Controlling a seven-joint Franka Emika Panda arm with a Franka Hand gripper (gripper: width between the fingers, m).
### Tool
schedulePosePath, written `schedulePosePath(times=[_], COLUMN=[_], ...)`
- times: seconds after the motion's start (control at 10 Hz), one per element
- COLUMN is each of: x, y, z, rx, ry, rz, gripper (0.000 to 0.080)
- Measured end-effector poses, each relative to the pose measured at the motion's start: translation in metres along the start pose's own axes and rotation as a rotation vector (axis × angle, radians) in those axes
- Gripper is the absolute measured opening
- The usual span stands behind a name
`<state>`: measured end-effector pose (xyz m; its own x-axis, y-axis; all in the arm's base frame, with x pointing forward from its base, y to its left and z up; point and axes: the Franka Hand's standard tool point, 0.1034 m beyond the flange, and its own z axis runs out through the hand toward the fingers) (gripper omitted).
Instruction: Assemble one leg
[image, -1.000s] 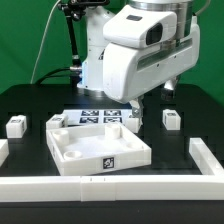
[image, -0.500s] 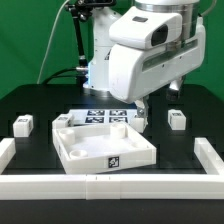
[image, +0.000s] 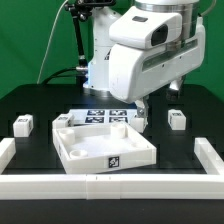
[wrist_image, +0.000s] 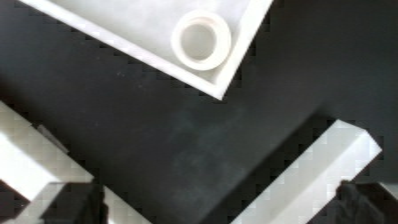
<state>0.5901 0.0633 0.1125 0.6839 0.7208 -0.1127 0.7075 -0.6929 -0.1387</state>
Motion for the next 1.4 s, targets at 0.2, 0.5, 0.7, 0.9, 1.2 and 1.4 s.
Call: schedulePosePath(times=[0.2,0.5,0.7,0.9,1.2,1.4], x=[0.0,0.0,0.0,0.0,0.0,-0.009], y=[0.0,0.0,0.0,0.0,0.0,-0.0004], z=[0.0,0.0,0.0001,0.0001,0.0001,-0.009], rx=[0.0,0.0,0.0,0.0,0.0,0.013], ry=[0.0,0.0,0.0,0.0,0.0,-0.019], rz=[0.0,0.0,0.0,0.0,0.0,-0.011], gripper=[0.065,0.065,0.065,0.065,0.065,0.065])
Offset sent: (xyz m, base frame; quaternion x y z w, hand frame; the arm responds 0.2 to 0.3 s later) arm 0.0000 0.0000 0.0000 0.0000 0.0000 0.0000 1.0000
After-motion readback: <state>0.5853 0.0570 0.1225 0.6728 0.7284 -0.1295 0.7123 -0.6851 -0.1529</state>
